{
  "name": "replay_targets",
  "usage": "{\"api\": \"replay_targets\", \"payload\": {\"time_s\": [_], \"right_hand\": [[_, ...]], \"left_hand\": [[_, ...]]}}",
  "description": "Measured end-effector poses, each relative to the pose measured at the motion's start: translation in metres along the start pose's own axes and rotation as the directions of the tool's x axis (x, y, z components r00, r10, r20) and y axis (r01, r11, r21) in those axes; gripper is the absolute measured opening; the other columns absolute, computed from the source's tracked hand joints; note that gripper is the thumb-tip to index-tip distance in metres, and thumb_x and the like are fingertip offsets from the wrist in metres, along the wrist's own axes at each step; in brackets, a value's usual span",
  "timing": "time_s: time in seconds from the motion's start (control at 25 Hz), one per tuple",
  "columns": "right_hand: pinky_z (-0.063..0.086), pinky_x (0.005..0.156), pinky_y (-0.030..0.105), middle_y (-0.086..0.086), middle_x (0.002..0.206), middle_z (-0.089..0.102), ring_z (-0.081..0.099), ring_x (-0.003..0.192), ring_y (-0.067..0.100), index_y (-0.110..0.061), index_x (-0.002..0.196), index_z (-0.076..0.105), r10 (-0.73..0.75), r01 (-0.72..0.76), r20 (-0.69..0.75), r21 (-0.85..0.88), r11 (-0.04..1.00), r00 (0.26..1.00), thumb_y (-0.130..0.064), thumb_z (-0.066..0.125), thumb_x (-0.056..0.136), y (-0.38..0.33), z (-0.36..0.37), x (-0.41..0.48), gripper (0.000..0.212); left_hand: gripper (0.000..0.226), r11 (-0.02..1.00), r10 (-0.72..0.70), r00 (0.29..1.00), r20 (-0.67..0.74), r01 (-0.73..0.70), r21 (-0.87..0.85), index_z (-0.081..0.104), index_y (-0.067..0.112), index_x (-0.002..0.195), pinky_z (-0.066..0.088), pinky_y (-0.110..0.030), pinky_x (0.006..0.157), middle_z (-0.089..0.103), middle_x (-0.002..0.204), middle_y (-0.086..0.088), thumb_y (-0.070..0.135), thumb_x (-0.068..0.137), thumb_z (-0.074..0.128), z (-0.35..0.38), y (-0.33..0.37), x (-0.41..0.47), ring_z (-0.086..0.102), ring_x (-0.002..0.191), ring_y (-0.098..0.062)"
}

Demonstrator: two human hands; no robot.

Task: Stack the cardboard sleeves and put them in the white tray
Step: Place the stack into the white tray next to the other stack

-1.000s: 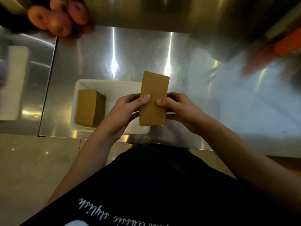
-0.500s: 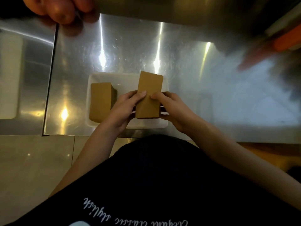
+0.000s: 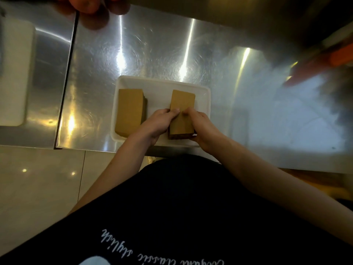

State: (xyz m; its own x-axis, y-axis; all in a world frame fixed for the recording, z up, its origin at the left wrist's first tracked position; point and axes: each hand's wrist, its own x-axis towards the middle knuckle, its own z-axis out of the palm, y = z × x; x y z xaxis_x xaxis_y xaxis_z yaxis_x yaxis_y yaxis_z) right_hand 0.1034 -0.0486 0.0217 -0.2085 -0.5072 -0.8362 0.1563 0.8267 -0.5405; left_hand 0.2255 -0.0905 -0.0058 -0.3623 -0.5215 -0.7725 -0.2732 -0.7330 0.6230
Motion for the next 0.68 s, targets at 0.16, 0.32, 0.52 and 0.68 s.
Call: {"api": "replay_targets", "payload": {"time_s": [0.16,0.32,0.52,0.68], "right_hand": [[0.048,0.064,0.030,0.000,0.095,0.057,0.057,0.086,0.018,-0.021,0.104,0.049,0.003,-0.003,-0.014,-0.004,1.000,1.000,-0.035,0.045,0.095,-0.0055,0.0029,0.0028,0.017],[0.048,0.065,0.030,0.001,0.098,0.059,0.057,0.089,0.019,-0.021,0.114,0.048,0.039,-0.039,0.002,-0.017,0.999,0.999,-0.036,0.045,0.095,-0.0089,0.0048,0.0050,0.025],[0.052,0.077,0.036,0.007,0.107,0.060,0.057,0.097,0.024,-0.018,0.116,0.050,0.071,-0.073,-0.033,-0.055,0.996,0.997,-0.031,0.046,0.093,-0.0062,0.0074,0.0085,0.027],[0.050,0.097,0.045,0.012,0.114,0.060,0.057,0.108,0.030,-0.014,0.119,0.053,0.036,-0.040,-0.052,-0.072,0.997,0.998,-0.025,0.047,0.093,-0.0060,0.0058,0.0083,0.028]], "left_hand": [[0.049,0.997,0.001,1.000,-0.026,0.001,0.080,0.054,0.005,0.136,0.044,-0.047,0.109,0.062,0.132,-0.012,0.041,0.103,0.045,0.0013,0.0001,0.0067,0.058,0.121,-0.029],[0.043,0.993,0.038,0.997,-0.066,-0.030,0.114,0.058,0.009,0.128,0.046,-0.047,0.106,0.064,0.127,-0.009,0.041,0.103,0.045,0.0023,-0.0007,0.0101,0.059,0.118,-0.028],[0.041,0.988,0.056,0.993,-0.107,-0.039,0.150,0.056,0.010,0.132,0.049,-0.041,0.096,0.064,0.127,-0.009,0.038,0.103,0.045,0.0066,-0.0048,0.0103,0.060,0.114,-0.027],[0.040,0.987,0.067,0.991,-0.113,-0.049,0.152,0.054,0.011,0.135,0.048,-0.041,0.096,0.062,0.130,-0.009,0.034,0.104,0.045,0.0096,-0.0067,0.0099,0.059,0.118,-0.028]]}}
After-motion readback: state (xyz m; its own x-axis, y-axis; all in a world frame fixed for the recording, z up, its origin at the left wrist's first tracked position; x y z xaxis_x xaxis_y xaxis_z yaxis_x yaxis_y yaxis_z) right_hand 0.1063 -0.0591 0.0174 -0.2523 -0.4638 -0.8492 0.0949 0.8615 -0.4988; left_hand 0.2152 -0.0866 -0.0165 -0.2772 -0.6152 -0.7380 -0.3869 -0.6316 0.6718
